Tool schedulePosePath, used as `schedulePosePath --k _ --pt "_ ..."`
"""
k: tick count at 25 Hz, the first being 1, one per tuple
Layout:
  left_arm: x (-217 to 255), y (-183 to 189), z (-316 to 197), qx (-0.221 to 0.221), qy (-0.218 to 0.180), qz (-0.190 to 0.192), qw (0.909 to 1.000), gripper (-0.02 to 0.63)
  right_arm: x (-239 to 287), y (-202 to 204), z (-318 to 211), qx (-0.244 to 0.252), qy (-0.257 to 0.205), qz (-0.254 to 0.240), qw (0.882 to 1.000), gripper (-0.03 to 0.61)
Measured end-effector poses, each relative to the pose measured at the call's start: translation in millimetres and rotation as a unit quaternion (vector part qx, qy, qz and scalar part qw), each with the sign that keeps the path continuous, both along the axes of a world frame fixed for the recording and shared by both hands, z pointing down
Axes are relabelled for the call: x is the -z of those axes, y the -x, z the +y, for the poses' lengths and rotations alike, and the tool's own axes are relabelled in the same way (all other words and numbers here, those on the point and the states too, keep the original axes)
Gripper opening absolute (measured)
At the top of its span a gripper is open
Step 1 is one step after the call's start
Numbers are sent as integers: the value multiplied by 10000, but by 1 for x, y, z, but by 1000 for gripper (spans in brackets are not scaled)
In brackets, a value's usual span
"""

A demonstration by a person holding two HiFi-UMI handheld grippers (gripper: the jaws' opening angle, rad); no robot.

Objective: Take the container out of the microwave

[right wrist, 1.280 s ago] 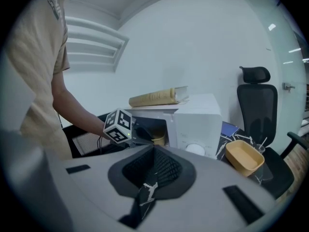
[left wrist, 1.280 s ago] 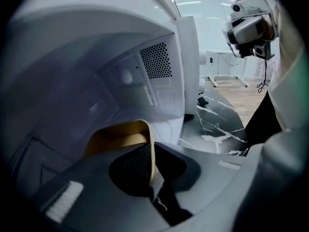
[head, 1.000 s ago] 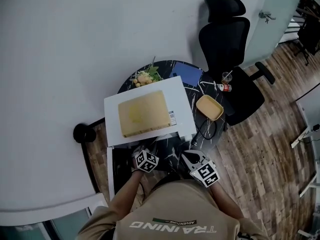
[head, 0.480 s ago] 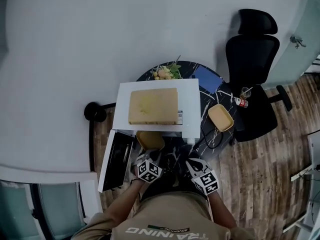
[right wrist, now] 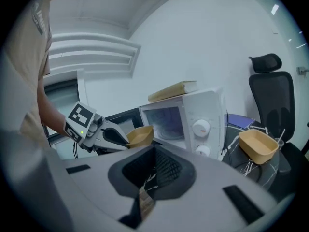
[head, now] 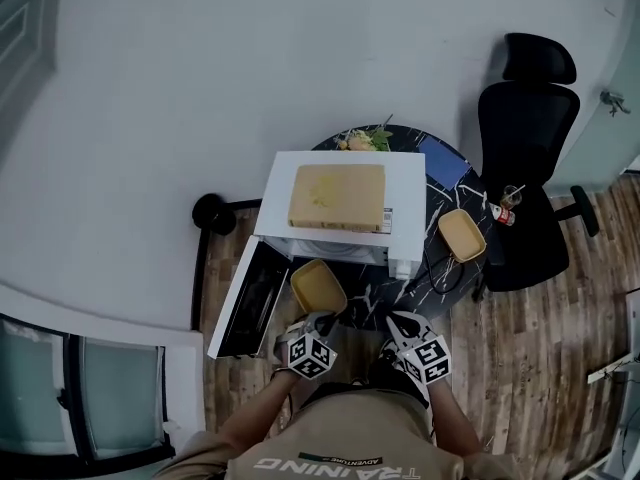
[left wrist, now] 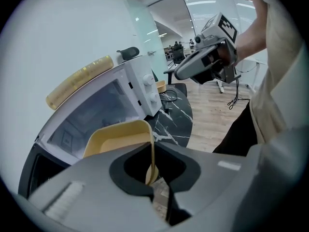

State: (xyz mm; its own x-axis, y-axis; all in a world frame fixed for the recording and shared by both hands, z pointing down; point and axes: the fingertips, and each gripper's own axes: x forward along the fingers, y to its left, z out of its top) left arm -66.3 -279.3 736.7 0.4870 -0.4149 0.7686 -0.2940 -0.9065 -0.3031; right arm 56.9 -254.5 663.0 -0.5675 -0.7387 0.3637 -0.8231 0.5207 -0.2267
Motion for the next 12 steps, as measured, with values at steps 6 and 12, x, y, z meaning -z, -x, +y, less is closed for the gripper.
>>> schedulePosePath --k 6,12 --pt "8 18 45 -8 -39 234 9997 28 7 27 50 2 36 -310 9995 8" --pt "-1 47 105 227 124 465 9986 28 1 47 129 137 177 196 9996 8"
